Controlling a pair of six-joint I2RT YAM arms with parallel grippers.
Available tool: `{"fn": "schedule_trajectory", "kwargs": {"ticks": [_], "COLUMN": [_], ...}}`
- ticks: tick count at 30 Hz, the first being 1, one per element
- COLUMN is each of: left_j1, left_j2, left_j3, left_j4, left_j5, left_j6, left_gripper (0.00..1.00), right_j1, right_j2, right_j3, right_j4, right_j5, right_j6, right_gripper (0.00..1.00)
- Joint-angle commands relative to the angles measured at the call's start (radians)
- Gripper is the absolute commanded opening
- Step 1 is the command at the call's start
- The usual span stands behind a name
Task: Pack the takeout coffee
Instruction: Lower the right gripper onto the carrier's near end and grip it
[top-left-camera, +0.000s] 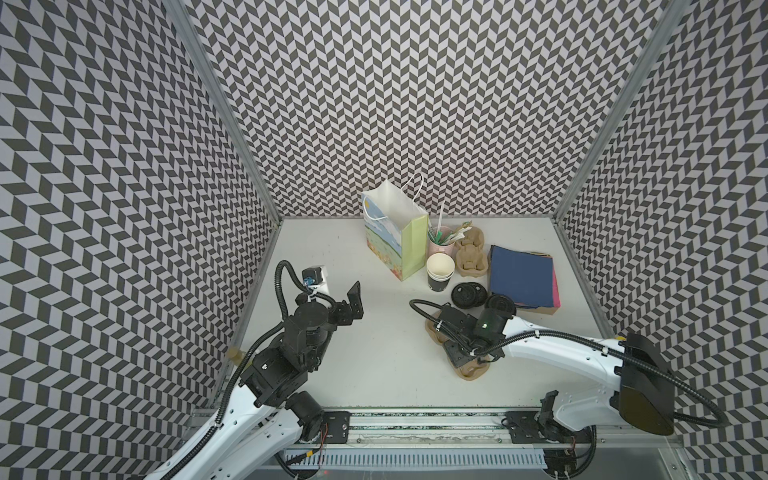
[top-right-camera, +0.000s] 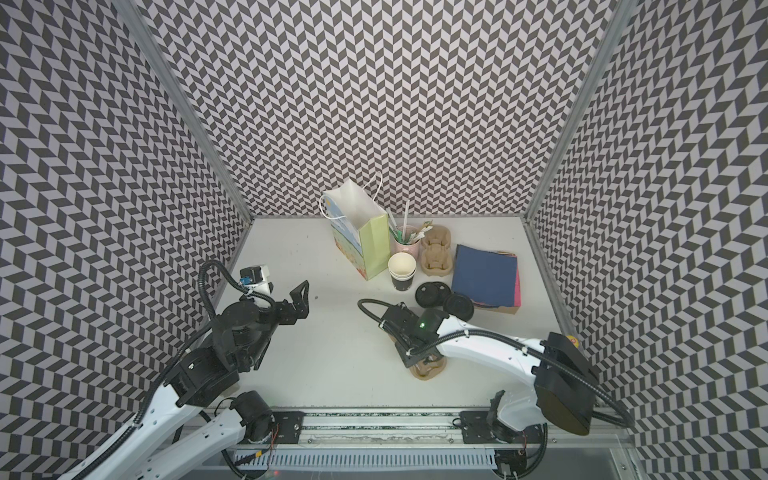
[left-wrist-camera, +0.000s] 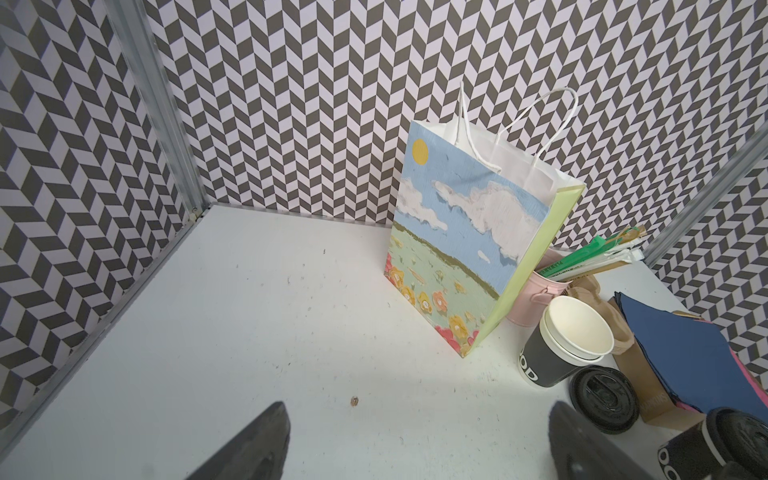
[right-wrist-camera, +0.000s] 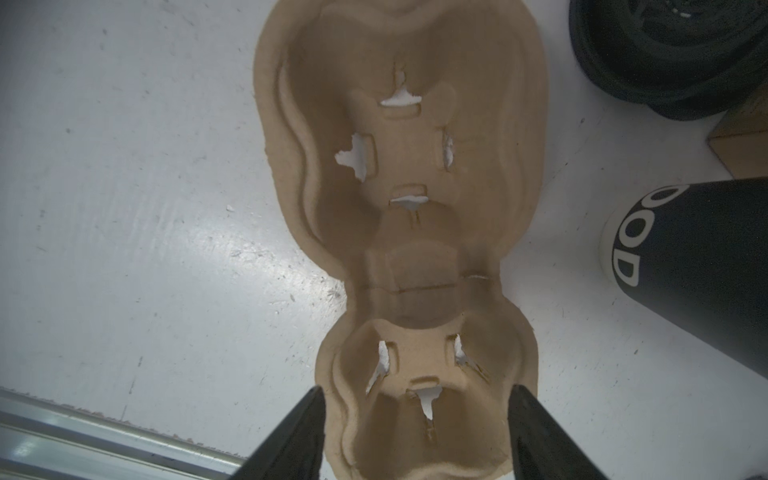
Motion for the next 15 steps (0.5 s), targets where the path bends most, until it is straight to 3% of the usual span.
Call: {"fn": "schedule_trajectory", "kwargs": {"ticks": [1,5,15], "left_j1": [0.007,0.007,0.007], "left_j2": [-0.017,-0.02,-0.025], "left_j3": [-0.01,-0.01,-0.012], "left_j4": [0.016,0.018,0.019], "left_j5": [-0.024,-0.024,-0.021], "left_j6": [0.001,0.001,0.002], "left_gripper": [0.97,0.97,0.97], "right_j1": [-0.034,-0.069,-0.077], "right_j2": [0.018,0.024,0.083], "right_j3": [0.033,0.048,0.051], "right_j4": [0.05,0.071,0.103], "right_j5": [-0.001,-0.038,-0.054], "right_j6": [-0.047,-0.069,-0.079], "right_gripper": [0.62,0.54,0.53]}}
